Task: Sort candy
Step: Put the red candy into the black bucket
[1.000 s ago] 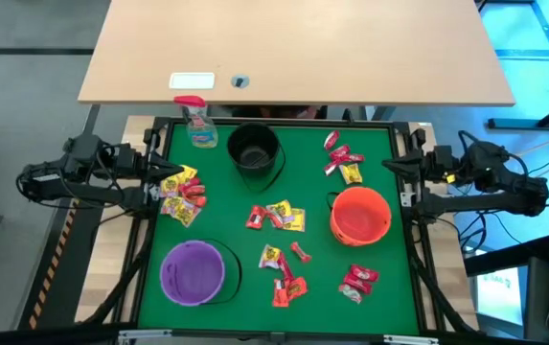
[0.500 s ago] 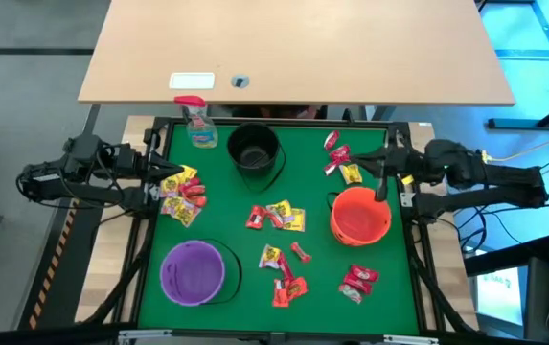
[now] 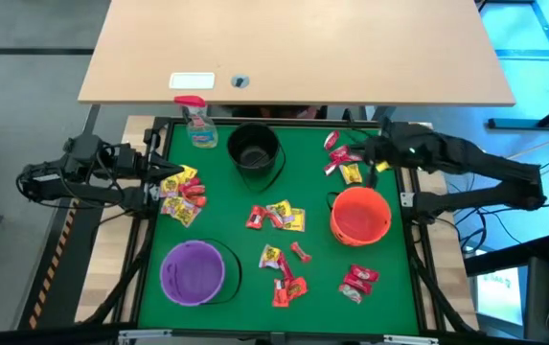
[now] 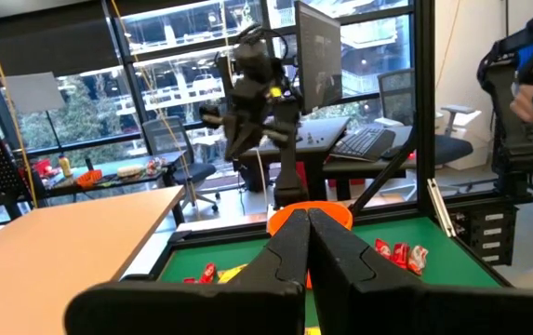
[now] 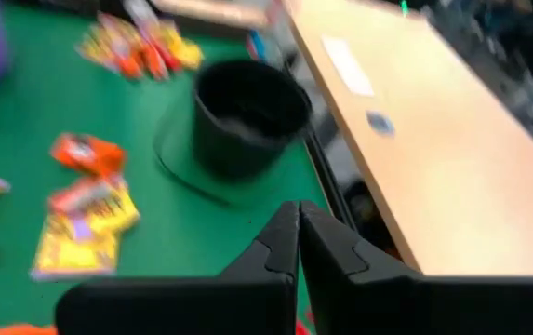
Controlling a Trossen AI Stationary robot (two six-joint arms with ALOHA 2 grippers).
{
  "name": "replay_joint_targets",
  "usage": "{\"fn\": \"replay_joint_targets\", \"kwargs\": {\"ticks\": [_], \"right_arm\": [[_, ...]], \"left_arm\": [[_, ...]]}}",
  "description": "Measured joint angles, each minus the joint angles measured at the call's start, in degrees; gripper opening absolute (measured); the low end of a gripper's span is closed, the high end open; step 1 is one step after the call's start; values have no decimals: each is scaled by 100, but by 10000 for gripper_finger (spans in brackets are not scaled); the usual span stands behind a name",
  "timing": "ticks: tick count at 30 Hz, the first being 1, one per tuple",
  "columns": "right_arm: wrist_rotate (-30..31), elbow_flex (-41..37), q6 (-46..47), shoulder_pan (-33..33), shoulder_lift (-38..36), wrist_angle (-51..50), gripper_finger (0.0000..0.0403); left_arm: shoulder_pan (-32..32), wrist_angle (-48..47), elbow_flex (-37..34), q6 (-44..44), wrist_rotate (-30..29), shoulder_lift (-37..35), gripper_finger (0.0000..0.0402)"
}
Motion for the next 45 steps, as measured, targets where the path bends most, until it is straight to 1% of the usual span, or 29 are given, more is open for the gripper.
{"fn": "replay_joint_targets", "kwargs": {"ticks": [4, 12, 14, 16, 23, 27, 31, 34, 38, 45], "right_arm": [[-317, -7, -2, -639, 258, -201, 12], [-330, -9, -166, -1617, 820, -669, 13], [-328, -9, -203, -1779, 962, -696, 24], [-328, -11, -312, -1878, 1078, -697, 44], [-335, -13, -332, -1942, 1163, -754, 145], [-480, -13, -309, -1942, 1175, -785, 178], [-483, -13, -24, -1942, 1300, -807, 186], [-632, -13, 22, -1942, 1419, -807, 186], [-829, -13, 37, -1942, 1749, -867, 186], [-822, -13, 299, -1942, 2268, -810, 186]], "left_arm": [[-1, 0, 0, 0, 0, 0, 0], [0, 2, 0, 0, 0, 0, 0], [-1, 0, 0, 0, 0, 0, 0], [1, 2, 0, 0, 0, 0, 0], [-1, 2, 0, 0, 0, 0, 0], [0, 4, 0, 0, 0, 0, 0], [1, 4, 0, 0, 0, 0, 0], [0, 7, 0, -85, 0, 0, 0], [1, 9, 0, -199, 0, 0, 0], [-1, 8, 0, -197, 0, 0, 0]]}}
